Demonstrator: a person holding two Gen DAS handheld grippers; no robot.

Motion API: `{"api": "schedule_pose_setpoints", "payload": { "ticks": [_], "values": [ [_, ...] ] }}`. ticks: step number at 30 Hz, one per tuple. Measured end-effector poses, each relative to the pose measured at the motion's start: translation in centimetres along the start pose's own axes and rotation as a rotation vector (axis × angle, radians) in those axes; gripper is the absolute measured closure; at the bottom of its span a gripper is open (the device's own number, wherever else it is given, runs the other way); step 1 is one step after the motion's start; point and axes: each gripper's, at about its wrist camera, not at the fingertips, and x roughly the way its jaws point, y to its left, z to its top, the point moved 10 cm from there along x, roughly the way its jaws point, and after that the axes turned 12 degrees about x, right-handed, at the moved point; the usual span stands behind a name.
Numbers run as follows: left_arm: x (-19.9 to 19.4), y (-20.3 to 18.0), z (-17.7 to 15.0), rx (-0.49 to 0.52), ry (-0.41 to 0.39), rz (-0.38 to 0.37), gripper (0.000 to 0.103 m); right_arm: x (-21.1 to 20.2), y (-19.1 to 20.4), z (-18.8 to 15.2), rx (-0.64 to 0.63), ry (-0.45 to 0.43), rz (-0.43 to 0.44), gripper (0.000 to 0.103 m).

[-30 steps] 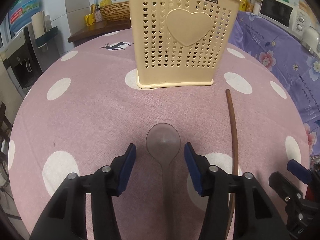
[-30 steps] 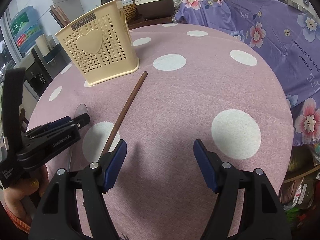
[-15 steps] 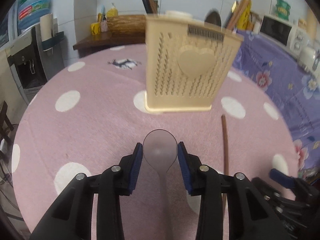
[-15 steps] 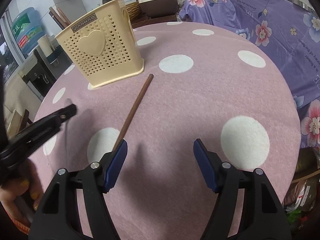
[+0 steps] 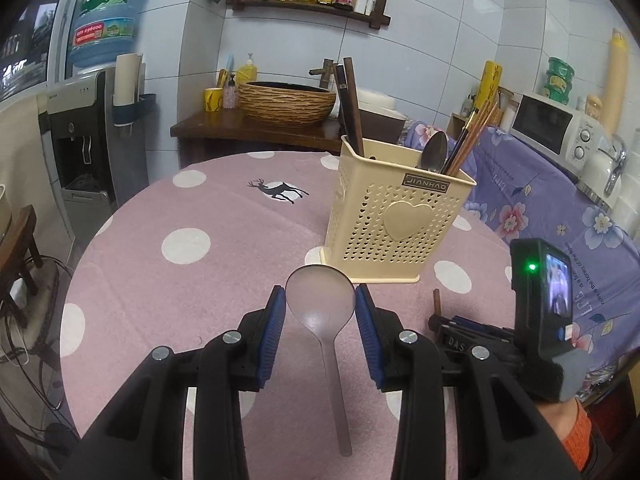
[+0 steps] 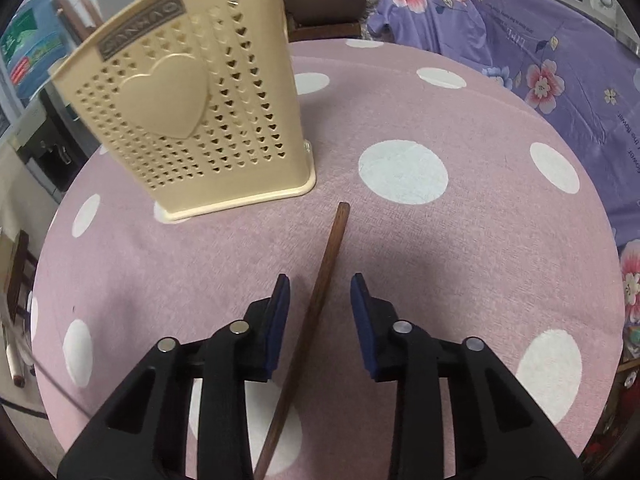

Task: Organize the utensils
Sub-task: 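Grasp the last brown chopstick with the right tool while the left tool holds the spoon, then lift the plastic spoon and chopstick and lower them into the caddy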

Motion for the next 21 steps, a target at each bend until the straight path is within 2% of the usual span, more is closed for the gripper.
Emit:
{"api": "schedule_pose_setpoints", "payload": {
  "ticks": [5,10,12,17,21],
  "values": [
    [-0.1,0.3,-0.1,-0.005,-0.007,-0.010,0.067,0.8,0.1,0.5,0.010,-0.010,-0.031,0.076],
    [-0.1,0.2,-0.1,-0.005,-0.010,-0.015,0.067,1.2,0.3,1.0,-0.007,-0.040,-0.082,0.092],
    [0.0,0.2,-0.1,-0.003,-0.010,-0.016,0.067,1.2,0.4,1.0,-0.011,-0.048,-0.084,0.093],
    [-0.2,0.1,-0.1,0.000,-0.014,-0.019,0.067,1.1,0.1,1.1,0.027,-0.033,-0.043,0.094],
    [-0.3,0.1,0.0,0.002,-0.016,-0.015,0.067,0.1,0.1,1.5,0.080,-0.033,0.063,0.094]
  ]
}}
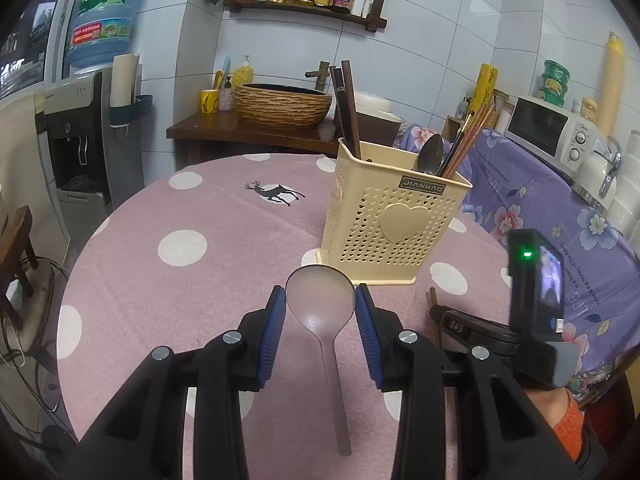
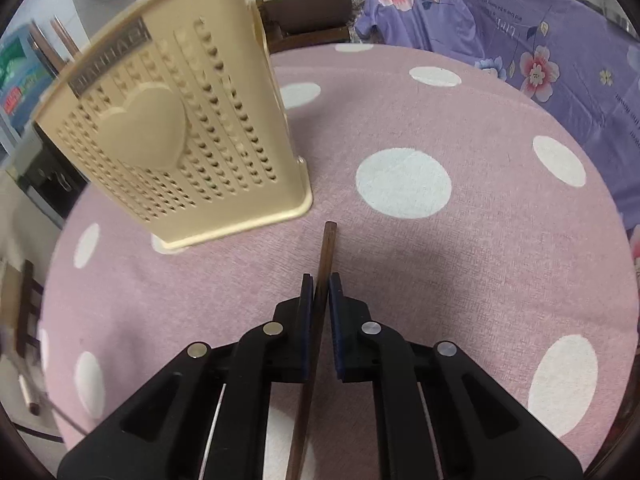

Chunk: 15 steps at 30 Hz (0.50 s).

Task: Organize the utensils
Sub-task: 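Lift the plastic spoon and chopstick and lower them into the caddy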

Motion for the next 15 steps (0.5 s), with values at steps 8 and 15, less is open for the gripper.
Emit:
{"api": "schedule_pose_setpoints", "payload": {
  "ticks": [8,15],
  "values": [
    [-0.2,0.1,0.2,-0.006,-0.001,-0.003,0.067,-6.7,0.4,1.9,0.112,-0.035,0.288,0.095],
    [-0.2,-0.2,0.5,0.002,-0.006,-0.007,0.067,-13.9,1.8,3.6,0.038,-0.106,0.481,0.095]
  ]
}}
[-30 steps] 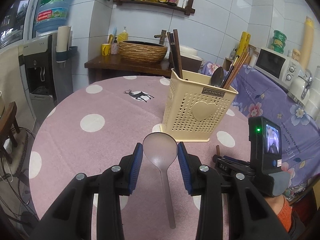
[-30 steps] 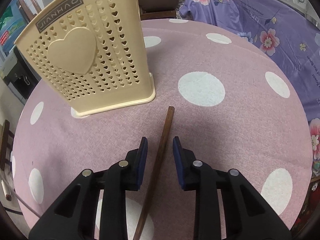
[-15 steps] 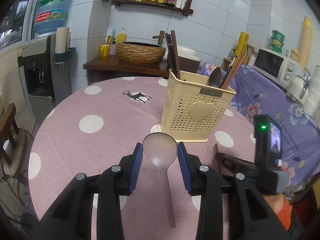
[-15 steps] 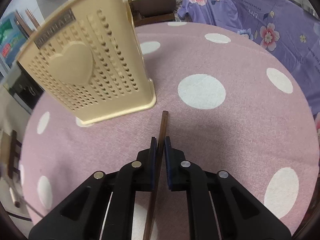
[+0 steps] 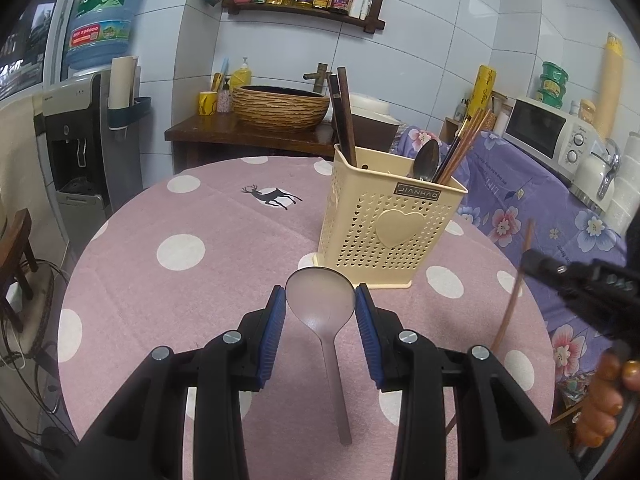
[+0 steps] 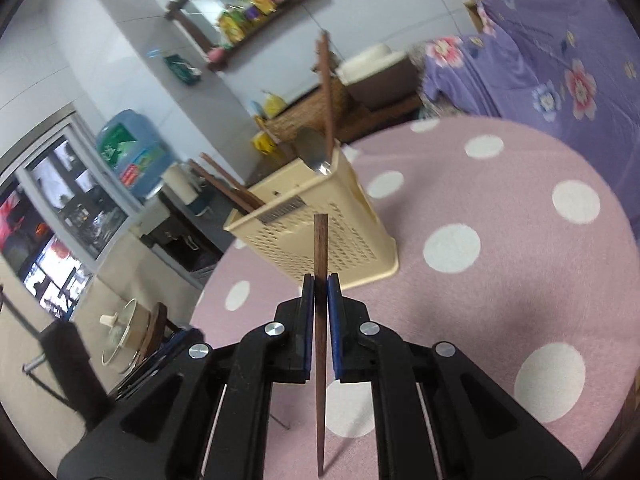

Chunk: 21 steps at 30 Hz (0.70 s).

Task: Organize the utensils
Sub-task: 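Lift the plastic spoon and chopstick and lower them into the caddy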

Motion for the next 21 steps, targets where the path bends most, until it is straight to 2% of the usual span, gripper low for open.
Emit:
{"api": "schedule_pose_setpoints", "payload": {
  "ticks": [9,14,18,21],
  "values": [
    [0.1,0.1,0.8,0.005,-0.012,0.011,0.067,-2.1,2.5,0.1,-0.087,-0.017,0.054,0.095],
    [0.3,-0.1,1.8,0.014,-0.030,-0.013,0.067,-2.6,3.4,0.7,-0.117,-0.024,0.063,0.095],
    [0.0,-0.1,3.6,0.006,-0.048,-0.056,0.067,-3.2,4.8,1.6,-0.160,-0.040,0.068,0.095],
    [-1.1,-0.1,6.4,0.022,-0.093,-0.066,0.067,-3.9,6.3,3.2,-0.197,-0.065,0.072,0.095]
  ]
}}
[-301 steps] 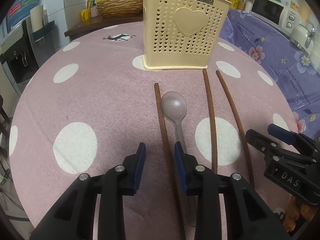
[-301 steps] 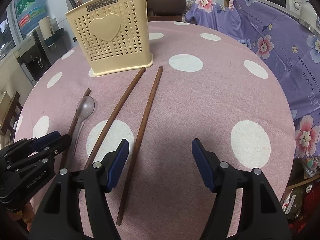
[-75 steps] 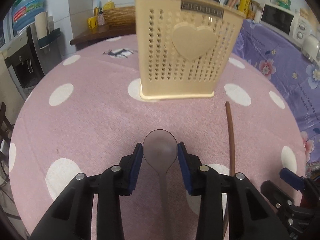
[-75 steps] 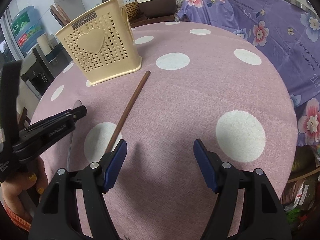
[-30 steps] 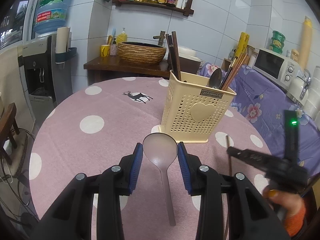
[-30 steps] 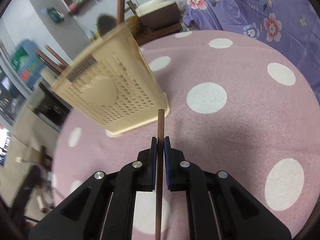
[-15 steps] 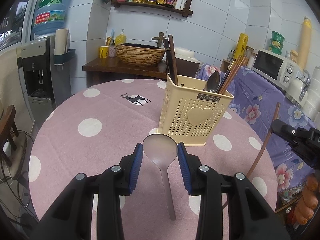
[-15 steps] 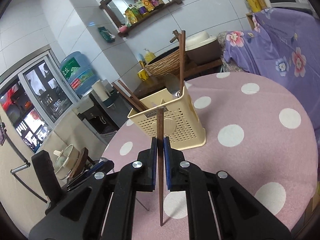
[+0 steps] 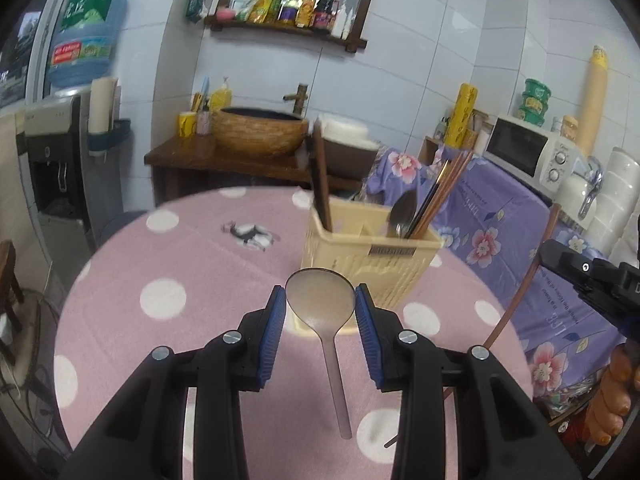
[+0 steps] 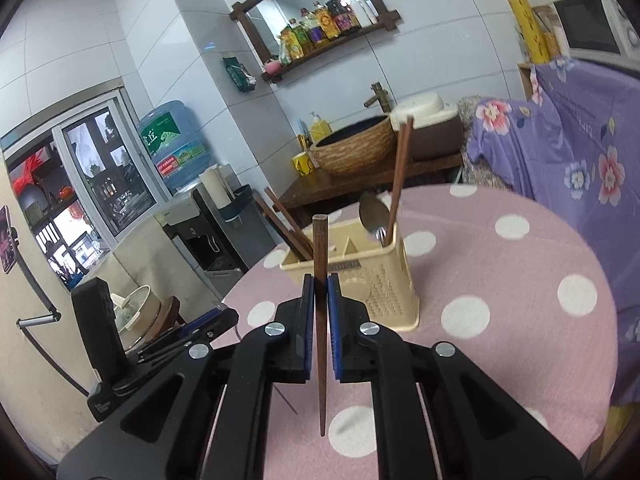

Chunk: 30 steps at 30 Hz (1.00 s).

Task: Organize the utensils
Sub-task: 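Lift the plastic spoon and chopstick and lower them into the caddy, then open both tools to release the spoon and chopstick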

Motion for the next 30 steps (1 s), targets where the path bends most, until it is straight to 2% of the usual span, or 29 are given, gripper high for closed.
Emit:
{"api": "schedule_pose_setpoints", "payload": {
  "ticks": [3,6,9,12,16,22,25,30],
  "values": [
    [-1.1,-0.1,4.2,0.012,-0.063,-0.021,0.067,-0.9,1.9,3.4,-0.048,-0.052,0.008,0.095],
    [-1.7,-0.1,9.3,0.007,-0.130,-0.043,0.067,-2.3,4.4,8.5,-0.088,-0.159,0.011,0.095],
    [-1.2,-0.2,14.2,0.030,-0.197,0.001,0.067,-3.0,6.2,13.3,-0.093,-0.254,-0.008,0.095],
    [0.6,-0.2,16.7,0.039,-0.216,0.051,0.067,-2.6,7.2,16.4,-0.116,-0.341,-0.049,0.095],
    [3.9,-0.7,15.6,0.071,-0.184,0.091,0.067,0.5,6.5,16.7,-0.129,-0.342,-0.097,0.095],
    [6.9,-1.1,10.9,0.077,-0.124,0.120,0.067,5.0,3.1,12.7,-0.148,-0.292,-0.163,0.095],
    [7.4,-1.4,9.4,0.079,-0.134,0.132,0.067,6.5,1.8,10.8,-0.138,-0.263,-0.172,0.095],
    [9.0,-1.6,7.4,0.102,-0.101,0.149,0.067,8.3,0.0,7.7,-0.134,-0.221,-0.193,0.095]
  ]
}}
